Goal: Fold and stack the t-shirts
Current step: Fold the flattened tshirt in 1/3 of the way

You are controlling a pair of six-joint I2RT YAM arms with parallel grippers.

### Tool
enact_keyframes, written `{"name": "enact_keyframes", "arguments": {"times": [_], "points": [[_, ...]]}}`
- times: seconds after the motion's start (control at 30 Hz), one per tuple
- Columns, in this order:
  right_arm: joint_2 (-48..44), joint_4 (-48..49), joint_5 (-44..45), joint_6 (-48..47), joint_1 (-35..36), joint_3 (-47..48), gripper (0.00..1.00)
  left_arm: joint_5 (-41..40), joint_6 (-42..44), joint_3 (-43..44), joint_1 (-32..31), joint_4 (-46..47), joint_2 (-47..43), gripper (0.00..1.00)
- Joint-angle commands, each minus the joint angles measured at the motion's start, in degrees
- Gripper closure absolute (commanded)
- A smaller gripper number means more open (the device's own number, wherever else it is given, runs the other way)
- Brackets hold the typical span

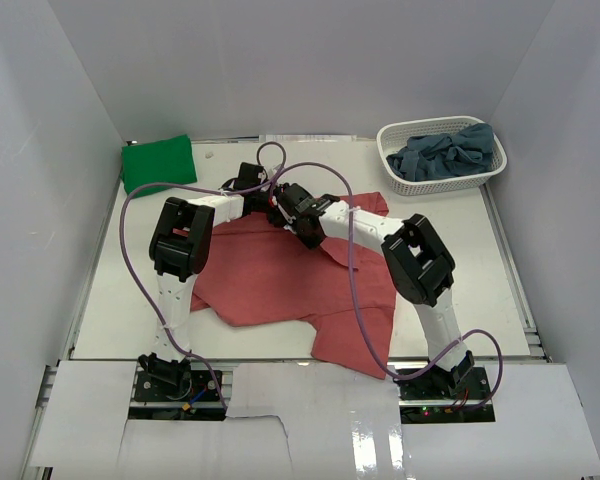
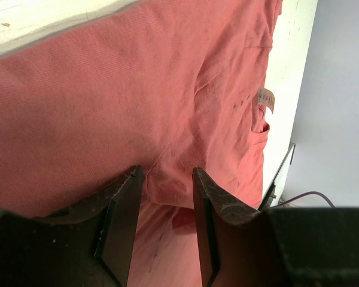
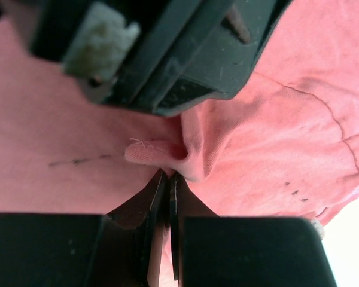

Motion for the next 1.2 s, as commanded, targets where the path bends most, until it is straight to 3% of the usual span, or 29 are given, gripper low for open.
{"name": "enact_keyframes", "arguments": {"times": [0.0,0.13,0.23,0.4,0.7,1.0,1.17], "points": [[-1.17,-5.01,-6.67,1.3,-0.27,3.64,0.92,1.03,1.1,0.12,-0.03,-0.66,-1.5,0.5],[-0.12,-9.93,-14.74,2.0,-0.88,6.1,0.9,0.94,1.1,0.12,-0.03,-0.66,-1.76,0.5],[2.51,-14.94,-21.32,2.44,-2.29,8.56,0.6,1.03,1.01,0.12,-0.03,-0.75,-1.68,0.5],[3.14,-19.52,-21.45,3.14,-2.56,9.8,0.42,1.03,0.92,0.21,-0.03,-0.66,-1.68,0.5],[-1.51,-16.1,-19.25,7.62,-5.01,8.83,0.4,1.21,1.01,-0.05,-0.03,-0.75,-1.94,0.5],[-7.58,-5.12,-17.06,15.88,-15.2,1.98,0.44,2.0,0.92,0.3,-0.03,-0.93,-3.17,0.5],[-4.08,-4.58,-14.6,15.72,-18.2,5.91,0.42,2.17,1.27,2.57,-0.03,-2.42,-4.49,0.5]]}}
